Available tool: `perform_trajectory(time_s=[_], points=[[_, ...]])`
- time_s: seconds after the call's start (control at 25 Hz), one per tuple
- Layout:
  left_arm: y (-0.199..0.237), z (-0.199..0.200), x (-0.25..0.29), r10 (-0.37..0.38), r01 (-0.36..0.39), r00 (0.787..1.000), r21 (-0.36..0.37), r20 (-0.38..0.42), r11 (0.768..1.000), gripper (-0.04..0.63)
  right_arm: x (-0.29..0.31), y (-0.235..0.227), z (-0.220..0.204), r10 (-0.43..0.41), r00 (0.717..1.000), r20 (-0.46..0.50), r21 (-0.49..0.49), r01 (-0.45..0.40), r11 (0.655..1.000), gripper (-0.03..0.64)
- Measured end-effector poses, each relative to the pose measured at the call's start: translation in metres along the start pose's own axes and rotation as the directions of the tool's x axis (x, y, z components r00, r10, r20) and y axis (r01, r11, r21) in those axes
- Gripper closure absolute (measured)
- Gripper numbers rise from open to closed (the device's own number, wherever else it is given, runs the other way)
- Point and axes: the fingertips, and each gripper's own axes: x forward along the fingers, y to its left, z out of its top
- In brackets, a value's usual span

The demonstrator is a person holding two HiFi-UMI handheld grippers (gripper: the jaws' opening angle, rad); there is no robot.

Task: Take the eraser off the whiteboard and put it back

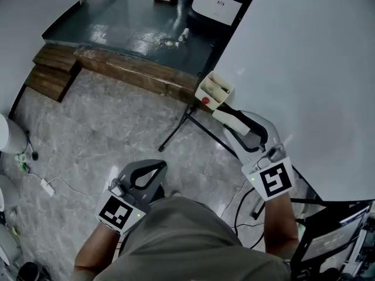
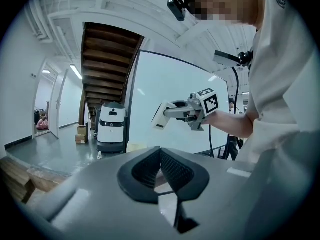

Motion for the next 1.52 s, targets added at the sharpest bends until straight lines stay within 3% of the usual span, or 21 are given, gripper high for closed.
perform_trajectory(time_s=[0.24,0.44,0.8,1.08,1.52], points=[[-0.014,-0.006,-0.01,0.011,-0.011,1.0,0.018,-0.003,1.0,0.591,-0.021,0.019,0.014,0.015,1.0,-0.016,-0.022,-0.016,1.0,0.449],[-0.019,-0.009,-0.015,0.021,-0.021,1.0,0.006,0.003,1.0,0.591,-0.033,0.034,0.028,0.057,0.998,-0.018,-0.109,-0.059,0.992,0.451],[-0.01,-0.011,-0.006,0.014,-0.013,1.0,-0.01,0.006,1.0,0.588,-0.032,0.029,0.025,0.046,0.999,-0.024,-0.128,-0.049,0.991,0.451],[0.011,-0.006,0.006,-0.006,0.006,1.0,-0.006,0.009,1.0,0.588,-0.006,-0.006,0.0,-0.03,0.998,-0.063,-0.015,0.029,0.999,0.451],[0.056,-0.006,0.034,-0.051,0.052,0.999,-0.021,0.011,0.998,0.588,0.068,-0.068,-0.077,-0.067,0.995,-0.074,0.05,0.071,0.996,0.452]])
